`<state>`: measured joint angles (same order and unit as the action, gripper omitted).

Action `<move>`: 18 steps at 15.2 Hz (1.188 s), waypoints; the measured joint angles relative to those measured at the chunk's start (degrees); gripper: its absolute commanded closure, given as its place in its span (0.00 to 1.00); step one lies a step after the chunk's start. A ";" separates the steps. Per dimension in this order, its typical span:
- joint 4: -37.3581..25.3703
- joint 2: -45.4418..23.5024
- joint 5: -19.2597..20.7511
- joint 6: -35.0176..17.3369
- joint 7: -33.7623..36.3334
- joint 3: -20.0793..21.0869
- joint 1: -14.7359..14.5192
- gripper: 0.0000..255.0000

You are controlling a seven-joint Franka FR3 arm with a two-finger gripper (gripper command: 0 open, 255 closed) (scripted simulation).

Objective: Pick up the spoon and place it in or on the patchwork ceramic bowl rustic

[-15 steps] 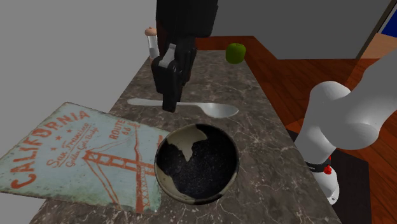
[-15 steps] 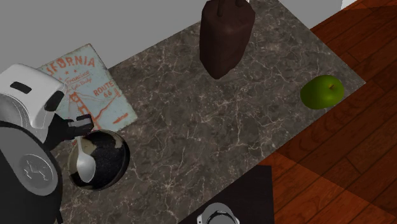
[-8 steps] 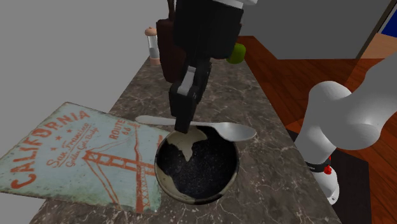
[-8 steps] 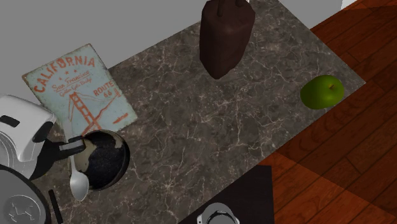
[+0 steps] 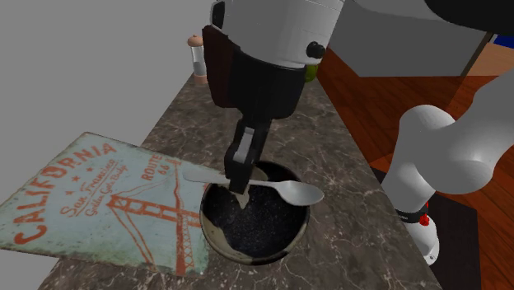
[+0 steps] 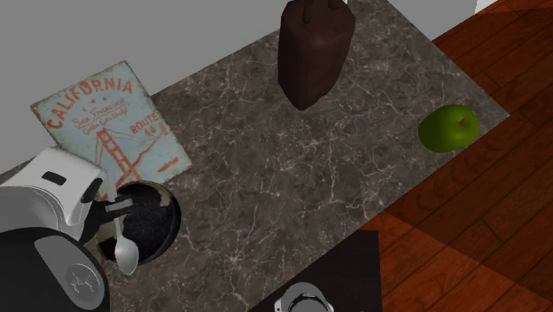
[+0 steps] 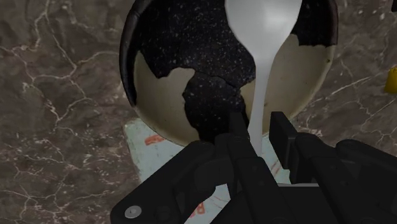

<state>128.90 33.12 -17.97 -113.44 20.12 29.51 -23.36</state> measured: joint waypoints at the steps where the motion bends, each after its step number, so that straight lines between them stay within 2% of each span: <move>1: 0.63 0.10 -0.14 -0.54 -0.01 0.12 -0.09 1.00; 4: 3.24 0.29 -0.67 -2.96 -0.21 0.62 -0.39 1.00; 10: 3.73 0.22 -0.74 -3.54 -0.31 0.70 -0.40 1.00; 11: 3.73 0.22 -0.74 -3.54 -0.31 0.70 -0.40 0.00; 18: 3.16 0.51 -0.68 -2.70 -0.30 0.43 -0.42 0.00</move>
<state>132.06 33.64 -18.65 -116.13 19.82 29.94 -23.79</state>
